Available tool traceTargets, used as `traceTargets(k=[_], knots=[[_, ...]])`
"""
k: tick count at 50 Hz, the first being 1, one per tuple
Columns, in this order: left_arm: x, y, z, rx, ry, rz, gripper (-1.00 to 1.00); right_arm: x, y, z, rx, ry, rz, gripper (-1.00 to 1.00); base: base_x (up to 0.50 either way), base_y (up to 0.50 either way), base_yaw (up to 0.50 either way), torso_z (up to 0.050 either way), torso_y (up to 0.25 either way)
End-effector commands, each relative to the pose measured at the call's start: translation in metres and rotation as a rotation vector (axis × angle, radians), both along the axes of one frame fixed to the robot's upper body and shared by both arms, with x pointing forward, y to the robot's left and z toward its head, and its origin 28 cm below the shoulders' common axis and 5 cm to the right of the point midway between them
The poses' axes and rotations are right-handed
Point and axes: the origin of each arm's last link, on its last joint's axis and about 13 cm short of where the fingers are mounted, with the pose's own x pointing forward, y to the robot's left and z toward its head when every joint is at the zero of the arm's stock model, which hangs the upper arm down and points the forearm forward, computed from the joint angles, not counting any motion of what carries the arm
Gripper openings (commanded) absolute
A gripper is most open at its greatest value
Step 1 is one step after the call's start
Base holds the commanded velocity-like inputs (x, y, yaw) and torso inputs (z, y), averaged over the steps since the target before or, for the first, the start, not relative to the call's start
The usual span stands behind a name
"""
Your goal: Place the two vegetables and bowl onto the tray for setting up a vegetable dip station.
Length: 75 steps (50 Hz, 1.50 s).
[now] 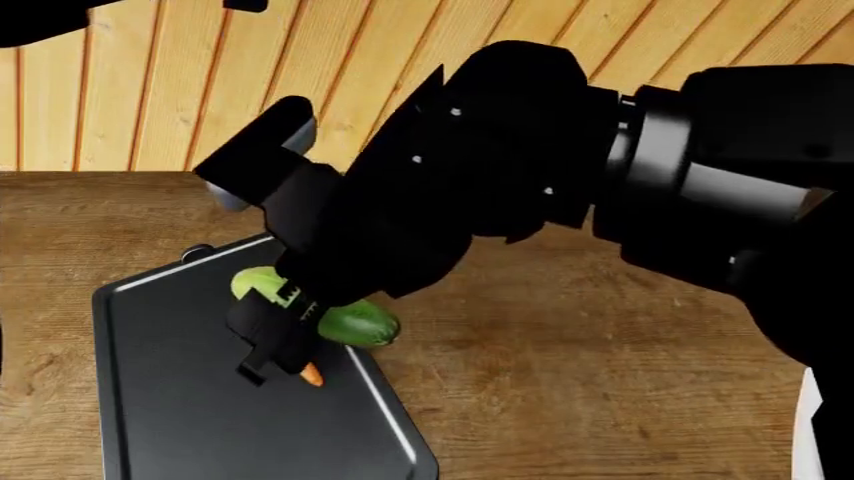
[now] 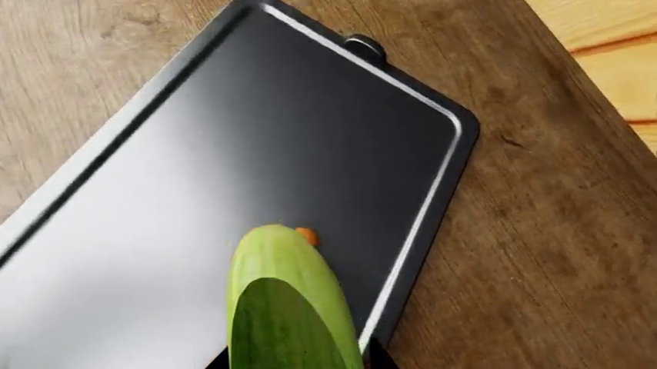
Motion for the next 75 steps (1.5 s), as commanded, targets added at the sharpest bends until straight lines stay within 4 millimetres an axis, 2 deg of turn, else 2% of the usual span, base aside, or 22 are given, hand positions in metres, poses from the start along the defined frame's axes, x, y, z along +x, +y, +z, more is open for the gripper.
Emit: traceTargets(k=[1,7,14,17,21,27,32,33,40,48,55,61,69,75], knots=[[-0.002,0.004,-0.001,-0.005,-0.001,0.011,1.00,-0.013,0.019,0.004,0.065,-0.005,0.122,-1.00,0.00,0.00,0.00,0.000,0.000],[-0.004,0.004,0.000,-0.007,-0.003,0.013,1.00,-0.041,0.023,0.002,0.041,0.035,0.200,-1.00,0.00,0.00,0.00,0.000,0.000],[-0.007,0.004,0.000,-0.008,-0.005,0.018,1.00,-0.032,0.012,-0.006,0.016,0.039,0.127,-1.00,0.00,0.00,0.00,0.000,0.000],[-0.009,0.002,0.002,0.000,-0.004,0.014,1.00,-0.045,0.008,-0.007,0.005,0.060,0.153,-1.00,0.00,0.00,0.00,0.000,0.000],[-0.009,0.003,0.001,-0.004,-0.004,0.020,1.00,-0.039,0.000,-0.011,-0.015,0.050,0.112,-1.00,0.00,0.00,0.00,0.000,0.000],[-0.007,0.002,0.001,-0.005,-0.004,0.016,1.00,-0.039,0.000,-0.014,-0.010,0.083,0.112,-1.00,0.00,0.00,0.00,0.000,0.000],[-0.007,0.002,0.001,-0.003,-0.003,0.018,1.00,-0.032,-0.001,-0.016,0.000,0.095,0.072,-1.00,0.00,0.00,0.00,0.000,0.000],[-0.007,0.002,0.000,-0.004,-0.003,0.017,1.00,-0.033,-0.001,-0.017,0.000,0.100,0.076,1.00,0.00,0.00,0.00,0.000,0.000],[-0.006,0.002,0.000,-0.002,-0.004,0.015,1.00,-0.041,0.004,-0.004,0.047,0.089,0.113,1.00,0.00,0.00,0.00,0.000,0.000],[-0.007,0.003,0.001,-0.005,-0.005,0.017,1.00,-0.037,-0.001,0.009,0.057,0.051,0.085,1.00,0.00,0.00,0.00,0.000,0.000],[-0.009,0.005,0.002,-0.026,-0.006,0.023,1.00,-0.024,-0.027,0.030,0.072,-0.017,-0.032,1.00,0.00,0.00,0.00,0.000,0.000],[-0.012,0.002,0.005,-0.041,-0.026,-0.019,1.00,-0.027,-0.040,0.051,0.144,-0.105,-0.058,1.00,0.00,0.00,0.00,0.000,0.000],[-0.017,0.006,0.006,-0.054,-0.040,-0.016,1.00,-0.025,-0.054,0.064,0.200,-0.203,-0.111,1.00,-0.01,0.00,0.00,0.000,0.000],[-0.018,0.007,0.007,-0.058,-0.044,-0.010,1.00,-0.024,-0.052,0.061,0.169,-0.217,-0.137,1.00,-0.45,0.01,0.00,0.000,0.000]])
